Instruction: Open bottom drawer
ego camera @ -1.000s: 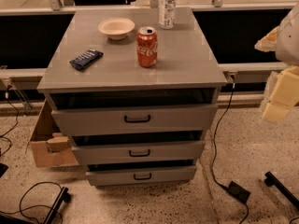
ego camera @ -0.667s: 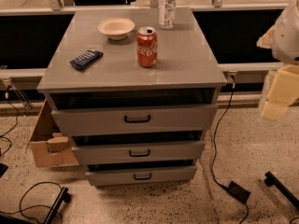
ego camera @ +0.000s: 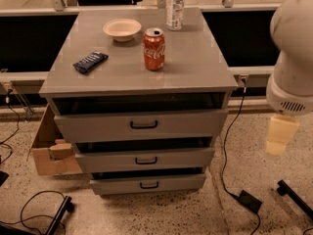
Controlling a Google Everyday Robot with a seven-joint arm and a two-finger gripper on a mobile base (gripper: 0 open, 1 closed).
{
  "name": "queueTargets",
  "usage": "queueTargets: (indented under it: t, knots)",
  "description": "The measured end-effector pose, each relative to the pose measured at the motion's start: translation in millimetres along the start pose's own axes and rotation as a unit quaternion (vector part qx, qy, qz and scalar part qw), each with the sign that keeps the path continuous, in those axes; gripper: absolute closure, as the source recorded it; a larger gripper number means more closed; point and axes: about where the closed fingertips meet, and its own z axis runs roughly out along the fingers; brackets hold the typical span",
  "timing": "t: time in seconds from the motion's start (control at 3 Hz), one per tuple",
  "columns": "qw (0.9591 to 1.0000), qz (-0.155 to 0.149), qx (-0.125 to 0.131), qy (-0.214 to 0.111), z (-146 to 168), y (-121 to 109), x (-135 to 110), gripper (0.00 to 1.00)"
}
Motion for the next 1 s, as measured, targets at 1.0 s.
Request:
queueTargets:
  t: [1.0]
  knots:
    - [0.9985,-0.004,0.023,0.049,118.8,-9.2,35.3,0.0]
